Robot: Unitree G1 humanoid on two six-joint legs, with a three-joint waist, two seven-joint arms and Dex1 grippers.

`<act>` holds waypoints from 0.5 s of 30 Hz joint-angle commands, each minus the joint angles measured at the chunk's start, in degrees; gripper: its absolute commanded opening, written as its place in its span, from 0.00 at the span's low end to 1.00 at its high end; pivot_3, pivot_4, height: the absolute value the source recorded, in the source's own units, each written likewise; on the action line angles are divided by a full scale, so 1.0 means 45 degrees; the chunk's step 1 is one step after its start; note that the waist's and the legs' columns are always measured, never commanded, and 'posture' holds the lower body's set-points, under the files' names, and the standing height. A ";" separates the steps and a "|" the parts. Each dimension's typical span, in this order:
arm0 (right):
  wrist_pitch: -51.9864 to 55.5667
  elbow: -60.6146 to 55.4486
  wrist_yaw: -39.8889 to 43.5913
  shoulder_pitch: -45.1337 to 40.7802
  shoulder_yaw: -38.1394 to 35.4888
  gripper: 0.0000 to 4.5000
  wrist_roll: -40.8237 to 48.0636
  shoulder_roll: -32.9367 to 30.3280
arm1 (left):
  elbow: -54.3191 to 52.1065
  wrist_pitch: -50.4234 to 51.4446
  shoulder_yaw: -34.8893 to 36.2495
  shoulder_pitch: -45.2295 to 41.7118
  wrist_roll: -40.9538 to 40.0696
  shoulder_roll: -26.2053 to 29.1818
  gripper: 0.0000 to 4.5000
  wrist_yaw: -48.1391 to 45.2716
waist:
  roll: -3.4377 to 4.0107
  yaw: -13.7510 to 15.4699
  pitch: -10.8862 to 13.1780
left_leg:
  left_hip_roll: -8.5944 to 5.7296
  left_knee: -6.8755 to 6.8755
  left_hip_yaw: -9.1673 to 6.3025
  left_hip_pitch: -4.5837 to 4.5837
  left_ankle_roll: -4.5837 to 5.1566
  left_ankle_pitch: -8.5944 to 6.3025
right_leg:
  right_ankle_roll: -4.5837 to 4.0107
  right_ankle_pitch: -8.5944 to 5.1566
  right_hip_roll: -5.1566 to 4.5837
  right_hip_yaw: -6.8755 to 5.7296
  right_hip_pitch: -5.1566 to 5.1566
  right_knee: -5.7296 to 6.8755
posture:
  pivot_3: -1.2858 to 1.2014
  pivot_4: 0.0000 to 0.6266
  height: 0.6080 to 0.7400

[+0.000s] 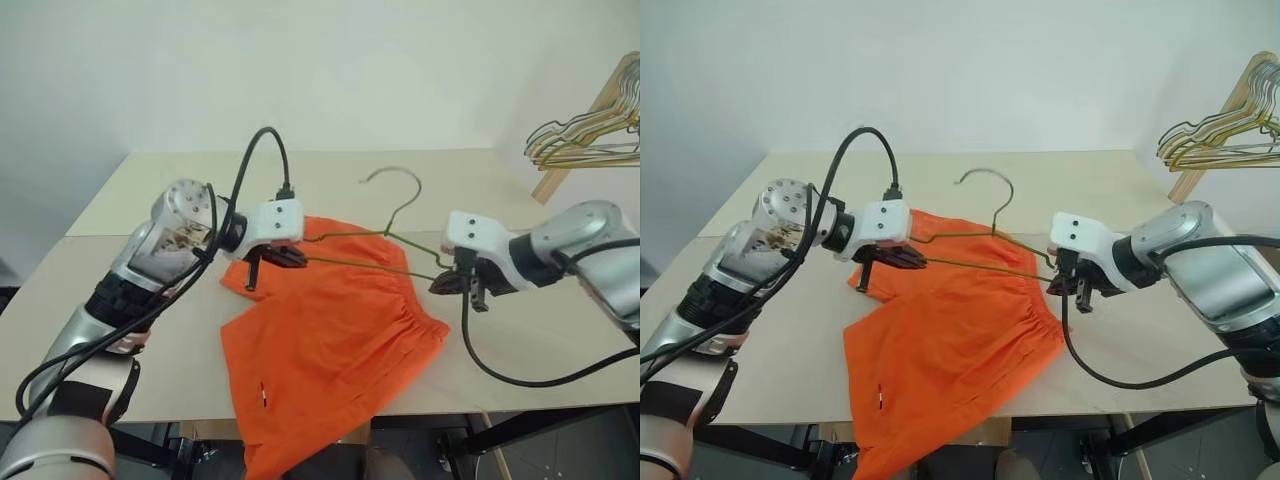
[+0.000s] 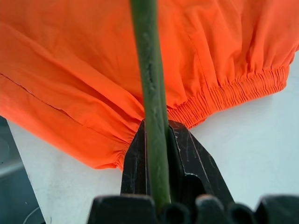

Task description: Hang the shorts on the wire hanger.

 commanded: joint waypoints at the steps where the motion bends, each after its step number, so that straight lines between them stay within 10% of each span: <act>1: 0.0000 -0.0010 0.0165 -0.0104 -0.0577 0.00 0.0065 0.0001 | -0.0142 -0.1372 0.0693 0.0189 -0.0660 -0.0048 0.00 -0.0373 | 0.0001 0.0011 0.0000 | -0.0001 0.0001 0.0001 0.0000 0.0000 0.0000 | 0.0000 0.0000 -0.0002 0.0000 0.0000 0.0001 | 0.51 0.00 1.00; 15: 0.1535 -0.1652 0.0199 0.2482 -0.3239 0.00 0.2196 -0.0861 | 0.1971 -0.3204 0.2191 0.0680 -0.1991 -0.0333 0.88 -0.0722 | 0.0000 0.0294 -0.0003 | -0.0001 0.0006 -0.0001 -0.0001 0.0000 0.0000 | -0.0001 0.0000 -0.0003 -0.0004 0.0003 0.0000 | 0.51 0.00 1.00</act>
